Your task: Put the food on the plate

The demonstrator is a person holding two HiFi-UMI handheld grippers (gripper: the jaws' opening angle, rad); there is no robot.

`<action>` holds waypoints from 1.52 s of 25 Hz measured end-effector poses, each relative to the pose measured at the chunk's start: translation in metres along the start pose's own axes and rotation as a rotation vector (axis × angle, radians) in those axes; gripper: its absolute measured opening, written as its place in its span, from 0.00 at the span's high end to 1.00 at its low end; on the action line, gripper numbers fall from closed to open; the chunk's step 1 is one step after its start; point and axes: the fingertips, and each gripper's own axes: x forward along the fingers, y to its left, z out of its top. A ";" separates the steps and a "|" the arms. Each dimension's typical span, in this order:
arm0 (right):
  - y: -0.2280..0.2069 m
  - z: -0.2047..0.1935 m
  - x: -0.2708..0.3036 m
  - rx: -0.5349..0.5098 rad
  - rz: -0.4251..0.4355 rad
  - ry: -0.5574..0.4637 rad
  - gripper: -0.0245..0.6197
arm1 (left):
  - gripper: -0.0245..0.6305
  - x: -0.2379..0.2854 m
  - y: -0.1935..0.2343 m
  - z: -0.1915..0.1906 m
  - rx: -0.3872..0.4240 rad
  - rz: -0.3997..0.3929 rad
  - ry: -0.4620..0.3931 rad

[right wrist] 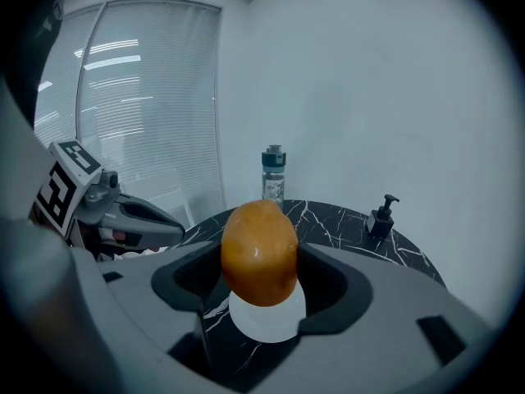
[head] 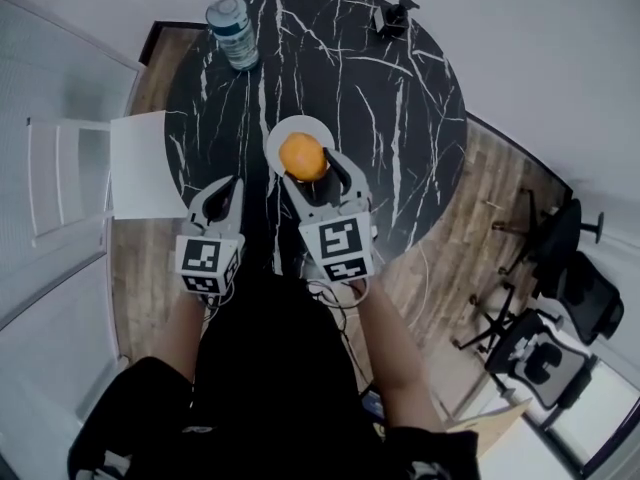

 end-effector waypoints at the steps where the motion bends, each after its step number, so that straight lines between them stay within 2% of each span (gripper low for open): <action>1: -0.001 -0.003 0.004 0.006 0.002 0.010 0.52 | 0.96 0.004 0.002 -0.003 -0.003 -0.001 0.008; 11: -0.014 -0.029 0.037 0.055 0.005 0.091 0.52 | 0.96 0.037 0.016 -0.024 -0.040 -0.023 0.084; 22: -0.026 -0.062 0.067 0.089 0.018 0.190 0.52 | 0.96 0.070 0.020 -0.035 -0.039 -0.058 0.139; 38: -0.026 -0.103 0.094 0.118 0.050 0.298 0.52 | 0.96 0.082 0.023 -0.059 -0.078 -0.055 0.206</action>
